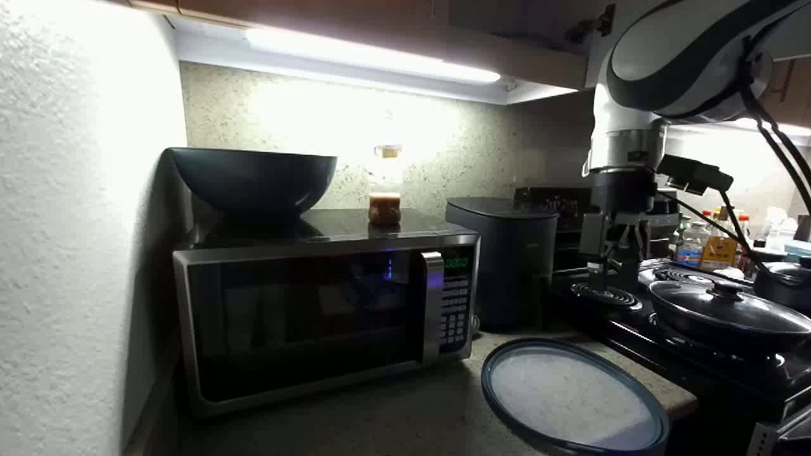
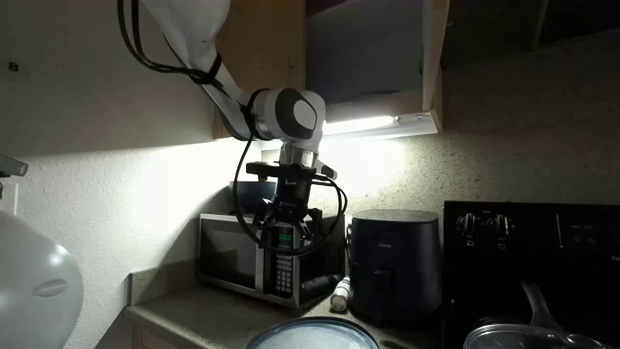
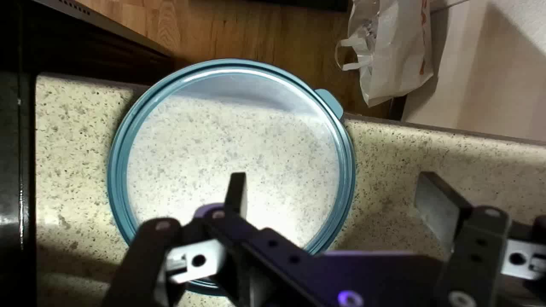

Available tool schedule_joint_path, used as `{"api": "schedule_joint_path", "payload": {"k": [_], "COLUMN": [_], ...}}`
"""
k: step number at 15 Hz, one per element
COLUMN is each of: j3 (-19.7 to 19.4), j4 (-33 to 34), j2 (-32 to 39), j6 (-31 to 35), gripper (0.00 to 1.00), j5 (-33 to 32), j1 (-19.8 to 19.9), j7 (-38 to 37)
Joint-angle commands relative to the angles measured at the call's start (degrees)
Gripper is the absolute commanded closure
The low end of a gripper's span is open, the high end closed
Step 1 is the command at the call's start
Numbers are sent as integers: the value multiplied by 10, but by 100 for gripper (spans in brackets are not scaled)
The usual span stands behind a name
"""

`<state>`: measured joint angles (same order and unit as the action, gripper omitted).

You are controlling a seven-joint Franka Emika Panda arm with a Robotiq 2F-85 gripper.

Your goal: Put the lid on the counter on the bottom shelf of the open cabinet

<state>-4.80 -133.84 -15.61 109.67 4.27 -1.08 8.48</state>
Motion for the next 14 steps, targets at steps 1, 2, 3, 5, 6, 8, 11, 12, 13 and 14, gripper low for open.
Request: {"api": "schedule_joint_path", "payload": {"k": [1, 2, 3, 5, 6, 8, 11, 12, 13, 14], "j3": [7, 7, 7, 7, 7, 7, 18, 24, 29, 36], "j4": [1, 1, 1, 1, 1, -8, -27, -38, -45, -56], "j2": [0, 0, 0, 0, 0, 3, 14, 19, 22, 23], "j6": [-1, -1, -1, -1, -1, 15, 39, 52, 60, 65], "gripper": [0, 0, 0, 0, 0, 0, 0, 0, 0, 0], "j5": [2, 2, 2, 2, 2, 8, 14, 17, 17, 13], "j1": [7, 7, 7, 7, 7, 5, 2, 1, 1, 0], "j7": [2, 2, 2, 2, 2, 6, -22, -44, -59, -79]}}
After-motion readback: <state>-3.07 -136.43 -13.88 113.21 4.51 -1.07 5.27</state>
